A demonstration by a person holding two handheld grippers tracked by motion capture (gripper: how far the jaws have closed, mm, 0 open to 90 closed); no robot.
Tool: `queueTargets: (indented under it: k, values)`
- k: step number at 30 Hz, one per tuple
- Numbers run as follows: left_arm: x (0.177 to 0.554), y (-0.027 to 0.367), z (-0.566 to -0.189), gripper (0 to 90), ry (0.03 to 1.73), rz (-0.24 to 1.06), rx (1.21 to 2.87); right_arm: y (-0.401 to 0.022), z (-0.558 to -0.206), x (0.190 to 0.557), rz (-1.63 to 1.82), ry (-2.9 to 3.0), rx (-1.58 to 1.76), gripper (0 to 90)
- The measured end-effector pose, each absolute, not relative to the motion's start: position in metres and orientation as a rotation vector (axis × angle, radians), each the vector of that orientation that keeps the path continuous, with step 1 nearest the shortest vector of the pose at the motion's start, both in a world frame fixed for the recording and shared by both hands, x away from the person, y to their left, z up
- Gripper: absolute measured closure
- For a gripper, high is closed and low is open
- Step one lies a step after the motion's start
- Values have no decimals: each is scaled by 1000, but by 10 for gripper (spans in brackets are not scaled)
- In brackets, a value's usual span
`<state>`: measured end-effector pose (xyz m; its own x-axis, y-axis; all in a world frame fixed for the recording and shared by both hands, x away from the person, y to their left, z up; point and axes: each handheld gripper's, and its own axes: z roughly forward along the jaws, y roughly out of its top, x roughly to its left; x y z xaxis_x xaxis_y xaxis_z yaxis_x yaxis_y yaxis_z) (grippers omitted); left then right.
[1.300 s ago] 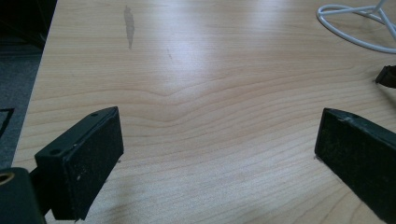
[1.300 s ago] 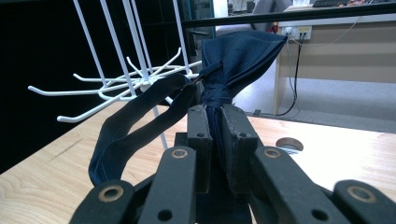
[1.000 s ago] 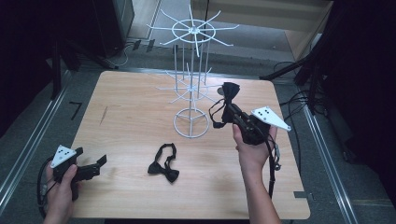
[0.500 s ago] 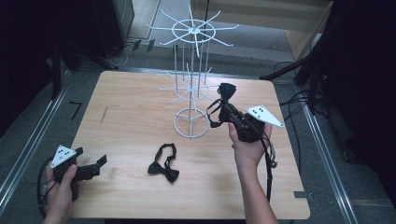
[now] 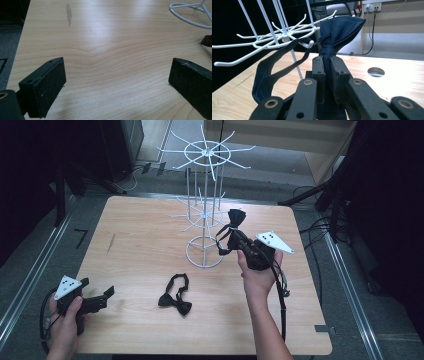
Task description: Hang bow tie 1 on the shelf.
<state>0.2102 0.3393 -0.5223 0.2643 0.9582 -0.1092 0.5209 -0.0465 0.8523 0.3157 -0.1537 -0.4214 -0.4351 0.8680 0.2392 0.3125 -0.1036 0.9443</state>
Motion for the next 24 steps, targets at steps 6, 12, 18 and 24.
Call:
queueTargets:
  k: [6,12,18,24]
  values:
    - [210,339,-522,15,1374,654,1690,-146,-427,321,1569,1705,1316,836]
    - [210,340,-522,15,1377,654,1690,-136,-433,326,1544,1717,1334,835]
    - [209,340,-522,15,1378,658,1677,-129,-441,331,1527,1736,1348,834]
    - [210,340,-522,15,1373,657,1683,-127,-449,334,1517,1744,1352,829]
